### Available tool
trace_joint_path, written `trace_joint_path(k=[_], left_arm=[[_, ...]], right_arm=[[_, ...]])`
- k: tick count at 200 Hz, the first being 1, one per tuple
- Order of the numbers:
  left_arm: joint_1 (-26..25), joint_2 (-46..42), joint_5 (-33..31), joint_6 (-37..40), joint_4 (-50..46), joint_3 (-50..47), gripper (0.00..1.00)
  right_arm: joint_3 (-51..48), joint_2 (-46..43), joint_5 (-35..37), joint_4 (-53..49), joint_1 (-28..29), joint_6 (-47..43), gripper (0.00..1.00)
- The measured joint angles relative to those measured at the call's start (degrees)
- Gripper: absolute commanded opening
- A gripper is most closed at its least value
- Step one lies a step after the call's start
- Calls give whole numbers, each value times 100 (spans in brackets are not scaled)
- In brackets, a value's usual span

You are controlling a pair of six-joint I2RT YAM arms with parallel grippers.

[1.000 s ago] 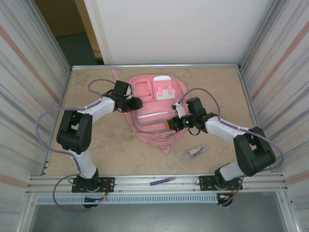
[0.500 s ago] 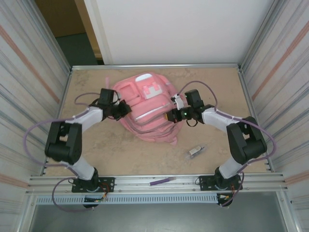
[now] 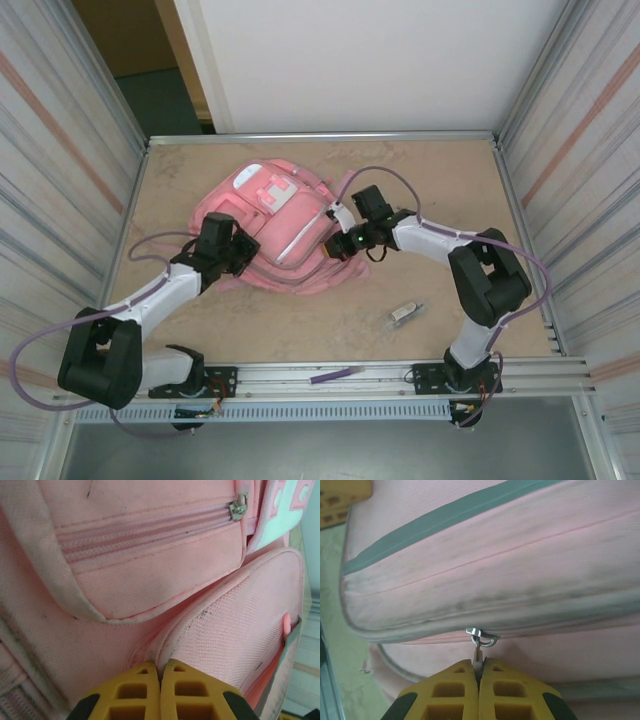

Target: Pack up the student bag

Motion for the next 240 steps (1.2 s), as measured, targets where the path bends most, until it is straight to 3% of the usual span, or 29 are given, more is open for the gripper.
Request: trace_joint_path(k=[61,116,130,141,179,199,219,240], left_arm=[[-400,162,-498,-492,297,-177,0],[-501,114,-723,-345,210,-144,0],[-544,66,-695,-153,267,-144,19],[-629,63,-623,271,289,-83,32],[-1078,-197,-570,2356,-243,566,48],[-1154,-660,-577,3696,-310,673,70],[-1123,-625,-601,4666,-446,1001,71],[-914,9,-315,5377,-636,1646,66]], right_arm=[[131,136,-50,-234,490,-33,5],[175,262,-221,-221,420,289,3],[170,262,-286,-216,284,330,3],[170,262,-282,-210,146,332,3],[240,260,-188,-151,-238,328,2],[343,254,-164,-186,-356,304,2],[393,168,-120,-223,-448,210,3],[411,50,-55,-240,-527,127,3]])
